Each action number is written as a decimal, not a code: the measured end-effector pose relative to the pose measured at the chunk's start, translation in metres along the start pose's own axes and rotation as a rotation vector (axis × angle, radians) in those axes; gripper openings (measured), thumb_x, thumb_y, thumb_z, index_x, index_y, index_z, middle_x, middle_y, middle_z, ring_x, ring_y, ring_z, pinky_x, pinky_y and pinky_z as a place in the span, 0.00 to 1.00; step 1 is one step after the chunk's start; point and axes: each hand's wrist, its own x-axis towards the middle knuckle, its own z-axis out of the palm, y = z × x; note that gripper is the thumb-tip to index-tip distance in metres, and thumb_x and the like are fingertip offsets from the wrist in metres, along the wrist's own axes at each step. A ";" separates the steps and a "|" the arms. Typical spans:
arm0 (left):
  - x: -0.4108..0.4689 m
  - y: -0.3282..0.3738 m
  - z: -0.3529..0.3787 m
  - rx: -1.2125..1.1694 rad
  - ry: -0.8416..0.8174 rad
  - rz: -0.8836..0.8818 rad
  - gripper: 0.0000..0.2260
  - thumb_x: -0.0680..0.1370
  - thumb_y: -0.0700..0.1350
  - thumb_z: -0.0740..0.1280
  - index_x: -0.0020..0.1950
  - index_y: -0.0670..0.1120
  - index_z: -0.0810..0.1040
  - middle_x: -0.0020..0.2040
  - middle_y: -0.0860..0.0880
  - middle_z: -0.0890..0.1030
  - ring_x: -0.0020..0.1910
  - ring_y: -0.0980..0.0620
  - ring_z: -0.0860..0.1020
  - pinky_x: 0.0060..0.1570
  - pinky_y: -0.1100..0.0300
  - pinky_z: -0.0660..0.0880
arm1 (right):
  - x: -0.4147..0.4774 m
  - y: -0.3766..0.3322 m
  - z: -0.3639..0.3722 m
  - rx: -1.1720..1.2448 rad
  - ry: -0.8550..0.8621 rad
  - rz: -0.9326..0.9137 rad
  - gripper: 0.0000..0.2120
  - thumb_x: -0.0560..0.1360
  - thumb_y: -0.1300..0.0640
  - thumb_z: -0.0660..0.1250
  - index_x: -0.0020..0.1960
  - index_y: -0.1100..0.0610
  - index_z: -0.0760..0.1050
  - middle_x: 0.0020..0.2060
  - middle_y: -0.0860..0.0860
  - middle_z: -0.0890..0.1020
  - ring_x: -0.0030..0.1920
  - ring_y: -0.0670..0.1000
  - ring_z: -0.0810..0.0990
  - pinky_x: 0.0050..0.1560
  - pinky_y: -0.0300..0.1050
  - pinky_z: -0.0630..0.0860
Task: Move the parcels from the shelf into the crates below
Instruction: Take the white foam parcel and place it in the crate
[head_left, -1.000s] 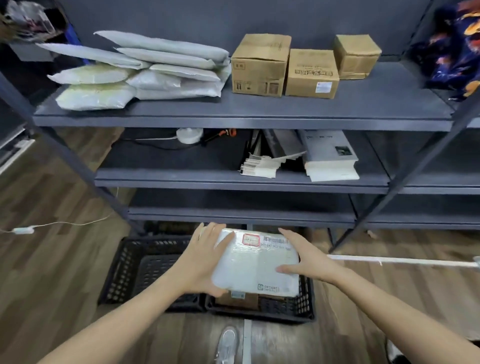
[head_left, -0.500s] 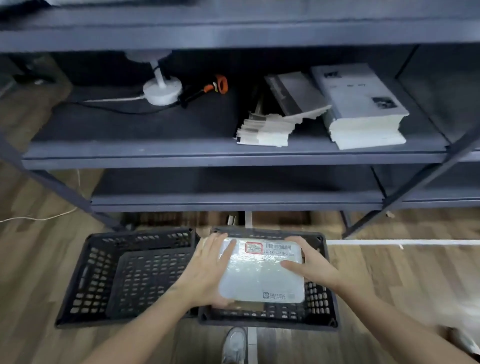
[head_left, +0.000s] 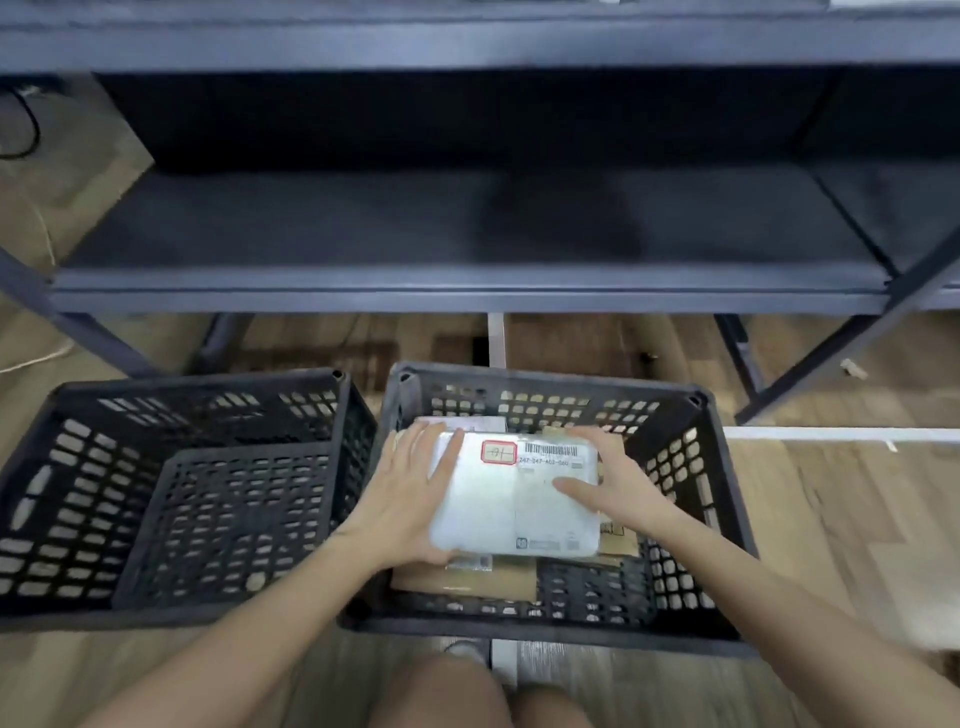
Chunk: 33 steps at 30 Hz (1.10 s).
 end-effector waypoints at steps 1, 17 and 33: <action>-0.001 0.001 0.015 0.009 0.001 -0.011 0.59 0.53 0.69 0.70 0.73 0.38 0.53 0.66 0.35 0.62 0.66 0.31 0.64 0.61 0.34 0.68 | 0.004 0.009 0.008 -0.017 0.007 -0.010 0.24 0.75 0.59 0.68 0.68 0.55 0.62 0.45 0.39 0.71 0.53 0.46 0.74 0.47 0.34 0.75; -0.004 0.015 0.087 0.097 -0.078 -0.224 0.67 0.43 0.70 0.76 0.72 0.38 0.56 0.61 0.33 0.73 0.60 0.32 0.72 0.55 0.38 0.75 | 0.035 0.072 0.072 -0.029 0.102 -0.130 0.25 0.72 0.59 0.71 0.63 0.52 0.62 0.54 0.49 0.76 0.53 0.50 0.78 0.44 0.37 0.76; -0.002 0.038 0.090 0.228 -0.230 -0.119 0.31 0.66 0.57 0.74 0.63 0.45 0.67 0.58 0.46 0.73 0.55 0.45 0.74 0.52 0.50 0.69 | 0.034 0.102 0.107 -0.595 -0.176 -0.144 0.53 0.69 0.50 0.75 0.77 0.47 0.39 0.74 0.53 0.40 0.48 0.53 0.78 0.59 0.46 0.75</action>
